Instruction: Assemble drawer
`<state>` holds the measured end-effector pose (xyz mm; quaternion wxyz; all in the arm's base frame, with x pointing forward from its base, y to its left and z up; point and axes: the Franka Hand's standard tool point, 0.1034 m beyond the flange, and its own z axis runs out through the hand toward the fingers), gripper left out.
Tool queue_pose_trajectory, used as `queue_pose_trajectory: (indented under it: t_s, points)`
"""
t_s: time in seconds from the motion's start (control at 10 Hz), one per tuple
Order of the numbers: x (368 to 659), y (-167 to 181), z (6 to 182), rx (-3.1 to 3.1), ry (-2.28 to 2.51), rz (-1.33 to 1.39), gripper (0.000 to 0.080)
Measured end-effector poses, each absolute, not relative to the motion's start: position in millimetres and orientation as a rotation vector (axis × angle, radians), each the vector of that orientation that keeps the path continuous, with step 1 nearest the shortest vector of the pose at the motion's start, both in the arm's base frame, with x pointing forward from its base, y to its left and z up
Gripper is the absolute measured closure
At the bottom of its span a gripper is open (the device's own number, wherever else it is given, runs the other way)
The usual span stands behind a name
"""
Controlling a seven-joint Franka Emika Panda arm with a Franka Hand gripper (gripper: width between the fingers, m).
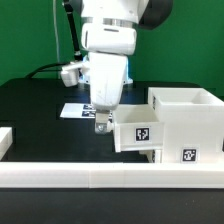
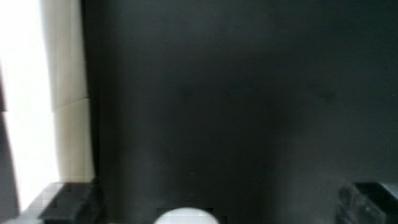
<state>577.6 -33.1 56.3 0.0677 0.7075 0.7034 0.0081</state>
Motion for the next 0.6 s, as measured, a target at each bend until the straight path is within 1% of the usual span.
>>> queue_pose_trajectory:
  t_s: [0.1, 0.6]
  points:
    - [576.3, -23.9, 54.6, 2.165, 2.092, 0.019, 0.0151]
    - [579.3, 10.7, 57.5, 2.168, 2.091, 0.029, 0.0151]
